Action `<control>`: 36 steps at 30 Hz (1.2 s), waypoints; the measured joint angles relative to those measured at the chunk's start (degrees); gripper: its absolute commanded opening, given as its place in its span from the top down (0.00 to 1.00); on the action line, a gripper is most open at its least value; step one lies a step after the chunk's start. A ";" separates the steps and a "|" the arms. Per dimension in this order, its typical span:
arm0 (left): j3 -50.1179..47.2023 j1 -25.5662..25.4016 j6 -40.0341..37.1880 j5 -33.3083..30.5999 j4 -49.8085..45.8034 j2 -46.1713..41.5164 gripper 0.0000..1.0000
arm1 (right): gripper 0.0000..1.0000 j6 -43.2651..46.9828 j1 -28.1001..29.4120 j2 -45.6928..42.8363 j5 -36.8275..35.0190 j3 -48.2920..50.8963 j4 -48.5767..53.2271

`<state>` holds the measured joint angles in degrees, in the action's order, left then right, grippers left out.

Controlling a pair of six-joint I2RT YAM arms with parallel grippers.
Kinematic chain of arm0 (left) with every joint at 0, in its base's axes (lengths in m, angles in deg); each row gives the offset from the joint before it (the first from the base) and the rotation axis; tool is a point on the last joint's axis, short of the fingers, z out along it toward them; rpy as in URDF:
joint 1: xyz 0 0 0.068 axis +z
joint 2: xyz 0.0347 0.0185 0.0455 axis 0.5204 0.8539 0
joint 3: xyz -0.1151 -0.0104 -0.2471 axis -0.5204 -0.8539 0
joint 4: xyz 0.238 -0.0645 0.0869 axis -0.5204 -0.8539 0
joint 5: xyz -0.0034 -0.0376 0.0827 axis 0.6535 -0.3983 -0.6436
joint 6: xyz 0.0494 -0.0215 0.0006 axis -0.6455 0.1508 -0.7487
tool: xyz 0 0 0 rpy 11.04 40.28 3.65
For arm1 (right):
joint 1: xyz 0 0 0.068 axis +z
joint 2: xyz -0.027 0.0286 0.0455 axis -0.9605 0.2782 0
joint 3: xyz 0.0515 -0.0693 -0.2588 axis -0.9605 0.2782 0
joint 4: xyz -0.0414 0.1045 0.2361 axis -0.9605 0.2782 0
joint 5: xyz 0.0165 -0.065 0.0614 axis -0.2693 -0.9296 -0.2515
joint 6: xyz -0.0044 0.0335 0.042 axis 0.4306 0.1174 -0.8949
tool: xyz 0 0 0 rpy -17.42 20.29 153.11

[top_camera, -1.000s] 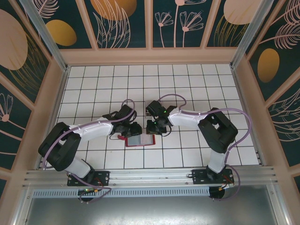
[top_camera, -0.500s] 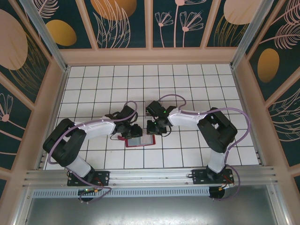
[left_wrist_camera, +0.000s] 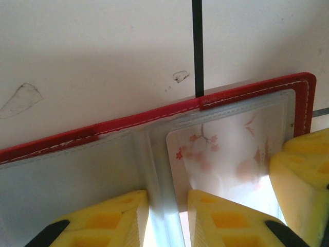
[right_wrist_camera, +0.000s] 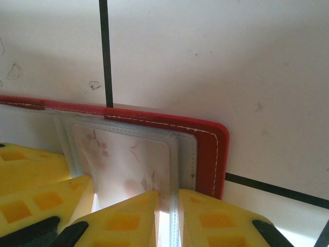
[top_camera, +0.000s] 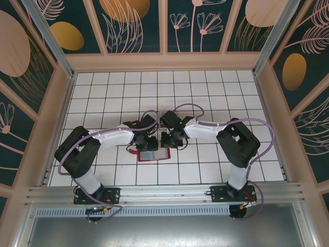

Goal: Take the credit cards out of the card holder

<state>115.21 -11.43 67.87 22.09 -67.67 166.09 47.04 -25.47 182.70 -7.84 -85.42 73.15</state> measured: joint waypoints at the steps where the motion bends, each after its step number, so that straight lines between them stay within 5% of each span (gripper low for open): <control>1: 0.24 -0.35 0.00 -0.63 -0.35 0.07 0.73 | 0.79 0.00 0.00 0.00 -0.04 0.02 -0.02; 25: 0.35 -1.49 0.22 -7.45 -5.90 -2.19 0.80 | 0.83 0.22 -0.31 -0.02 -0.07 0.48 -0.48; 36: -4.66 0.63 5.40 1.95 4.85 -6.71 0.81 | 0.85 0.37 -0.39 -0.13 -0.04 0.74 -0.92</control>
<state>110.55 -10.79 73.27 24.03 -62.82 159.38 47.41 -25.86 182.57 -7.89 -84.67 72.23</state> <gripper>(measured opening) 0.193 0.152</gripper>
